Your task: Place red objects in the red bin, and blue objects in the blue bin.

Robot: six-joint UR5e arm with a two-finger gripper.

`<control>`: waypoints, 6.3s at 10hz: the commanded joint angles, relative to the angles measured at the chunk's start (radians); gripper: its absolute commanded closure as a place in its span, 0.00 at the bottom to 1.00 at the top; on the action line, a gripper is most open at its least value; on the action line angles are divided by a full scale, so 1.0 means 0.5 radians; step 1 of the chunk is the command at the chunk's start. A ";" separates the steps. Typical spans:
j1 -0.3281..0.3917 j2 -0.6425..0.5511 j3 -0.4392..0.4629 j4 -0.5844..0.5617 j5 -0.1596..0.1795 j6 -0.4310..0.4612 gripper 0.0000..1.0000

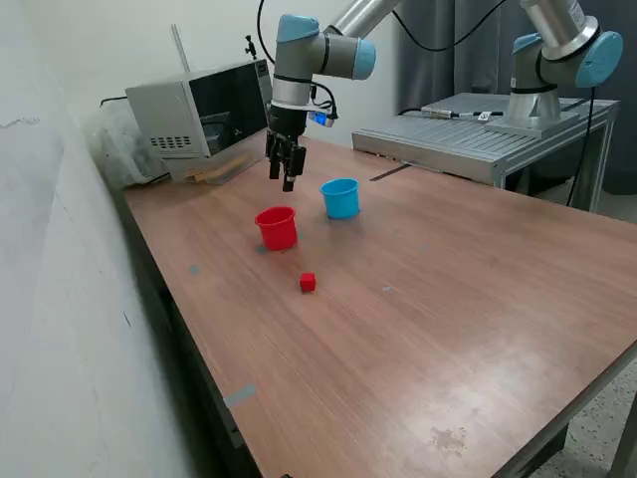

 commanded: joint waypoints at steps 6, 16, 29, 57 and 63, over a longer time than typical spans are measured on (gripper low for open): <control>0.114 -0.450 0.442 0.024 0.020 -0.340 0.00; 0.770 -0.486 0.224 0.349 0.008 0.302 0.00; 0.544 0.444 -0.544 0.303 -0.139 1.117 0.00; 0.427 0.400 -0.518 0.094 -0.133 1.127 1.00; 0.225 -0.141 -0.202 0.180 -0.130 0.832 1.00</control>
